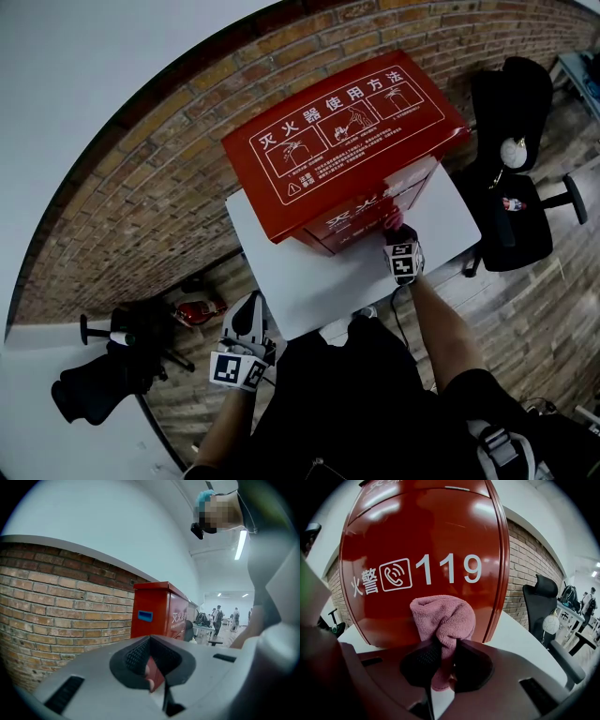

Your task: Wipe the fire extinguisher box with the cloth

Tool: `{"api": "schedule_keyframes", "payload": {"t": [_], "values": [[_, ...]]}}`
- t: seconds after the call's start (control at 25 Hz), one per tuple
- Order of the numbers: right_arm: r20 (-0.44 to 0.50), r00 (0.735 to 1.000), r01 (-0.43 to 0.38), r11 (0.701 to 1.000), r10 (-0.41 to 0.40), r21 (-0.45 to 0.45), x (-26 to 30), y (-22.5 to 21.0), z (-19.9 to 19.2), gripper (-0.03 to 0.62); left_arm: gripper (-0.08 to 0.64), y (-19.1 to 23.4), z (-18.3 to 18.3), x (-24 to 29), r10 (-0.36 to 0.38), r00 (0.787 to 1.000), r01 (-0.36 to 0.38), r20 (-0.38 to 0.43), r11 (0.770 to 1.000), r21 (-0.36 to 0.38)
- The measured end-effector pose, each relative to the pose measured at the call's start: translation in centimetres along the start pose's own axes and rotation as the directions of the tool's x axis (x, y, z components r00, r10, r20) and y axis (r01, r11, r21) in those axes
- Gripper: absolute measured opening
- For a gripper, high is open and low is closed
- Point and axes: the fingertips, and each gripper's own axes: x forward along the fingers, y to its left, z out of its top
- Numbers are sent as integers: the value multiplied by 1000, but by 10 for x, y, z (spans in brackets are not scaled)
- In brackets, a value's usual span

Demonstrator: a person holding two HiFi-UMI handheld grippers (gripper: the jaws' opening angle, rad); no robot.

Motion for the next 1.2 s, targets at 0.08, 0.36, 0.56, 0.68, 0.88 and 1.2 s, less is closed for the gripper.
{"api": "schedule_keyframes", "payload": {"t": [0.08,0.36,0.56,0.68,0.88,1.2], "values": [[-3,1000,-9,1000,9,12,0,6,-2,69,48,1,0,-1,-1,1000,1,-1,1000,0],[0,999,-35,999,35,9,-4,30,0,69,49,4,0,-4,-7,1000,7,2,1000,-2],[-7,998,-57,998,57,-1,-5,46,-1,69,49,8,0,-8,-4,1000,4,6,1000,-6],[-26,997,-73,997,72,-15,-5,57,-6,69,49,11,0,-11,2,1000,-2,6,1000,-16],[-11,997,-82,996,82,-21,-4,70,-6,70,49,15,0,-17,3,1000,-3,15,1000,-23],[-20,994,-108,994,107,-28,-9,93,-3,70,48,25,-9,-22,8,1000,-8,1,999,-54]]}}
